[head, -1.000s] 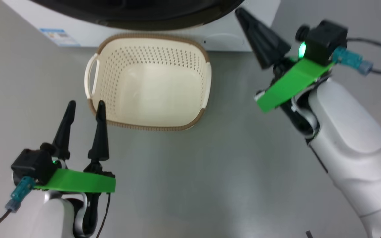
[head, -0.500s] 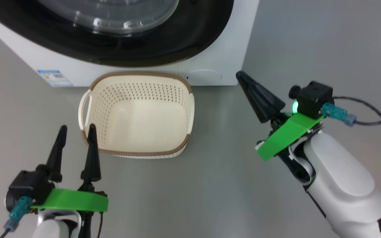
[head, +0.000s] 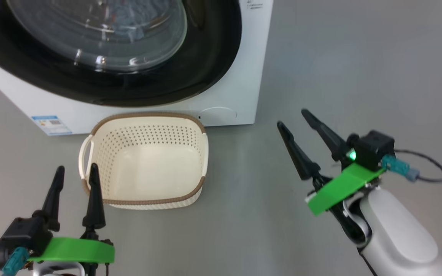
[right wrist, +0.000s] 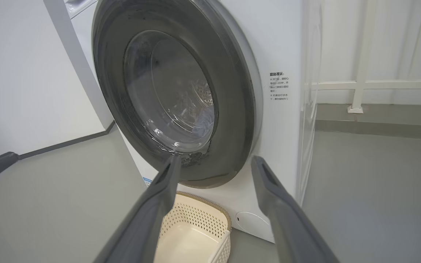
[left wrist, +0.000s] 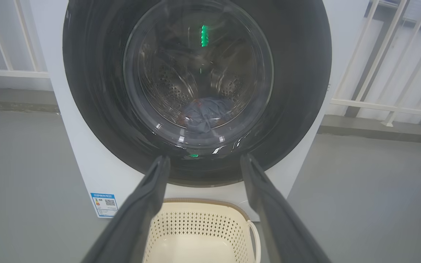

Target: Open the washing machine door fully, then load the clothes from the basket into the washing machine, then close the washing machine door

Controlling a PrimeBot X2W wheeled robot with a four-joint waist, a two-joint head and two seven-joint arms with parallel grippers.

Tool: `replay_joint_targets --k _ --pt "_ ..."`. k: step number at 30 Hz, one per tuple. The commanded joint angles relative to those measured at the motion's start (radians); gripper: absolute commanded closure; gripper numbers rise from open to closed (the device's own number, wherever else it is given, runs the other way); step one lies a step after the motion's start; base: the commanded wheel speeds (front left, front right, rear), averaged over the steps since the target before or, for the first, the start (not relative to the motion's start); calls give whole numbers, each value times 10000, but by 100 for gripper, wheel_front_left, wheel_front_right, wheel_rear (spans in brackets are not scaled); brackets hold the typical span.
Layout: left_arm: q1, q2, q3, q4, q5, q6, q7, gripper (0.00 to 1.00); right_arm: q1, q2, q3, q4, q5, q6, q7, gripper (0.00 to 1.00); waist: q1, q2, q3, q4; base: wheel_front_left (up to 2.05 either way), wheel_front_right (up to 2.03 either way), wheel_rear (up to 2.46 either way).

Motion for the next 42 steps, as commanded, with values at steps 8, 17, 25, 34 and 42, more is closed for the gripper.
replay_joint_targets --k 8,17,25,34,42 --pt "306 214 709 -430 379 -25 -63 0 1440 120 -781 -792 -458 -59 -47 0 0 0 -460 -559 0 0 0" --pt "834 214 1248 -404 323 101 -63 0 2619 249 -1504 -1269 -1268 -59 -47 0 0 0 -902 -910 0 0 0" --pt "1321 214 1323 -447 379 119 -63 0 3503 654 -2389 -1598 -2029 -59 -47 0 0 0 -1183 -959 0 0 0" --pt "1580 214 1161 -340 548 35 -63 0 3905 944 -3171 -1914 -2366 -59 -47 0 0 0 -1170 -886 0 0 0" --pt "1654 214 1112 -289 525 8 -63 0 3936 1008 -3305 -1923 -2466 -59 -47 0 0 0 -1258 -844 0 0 0"
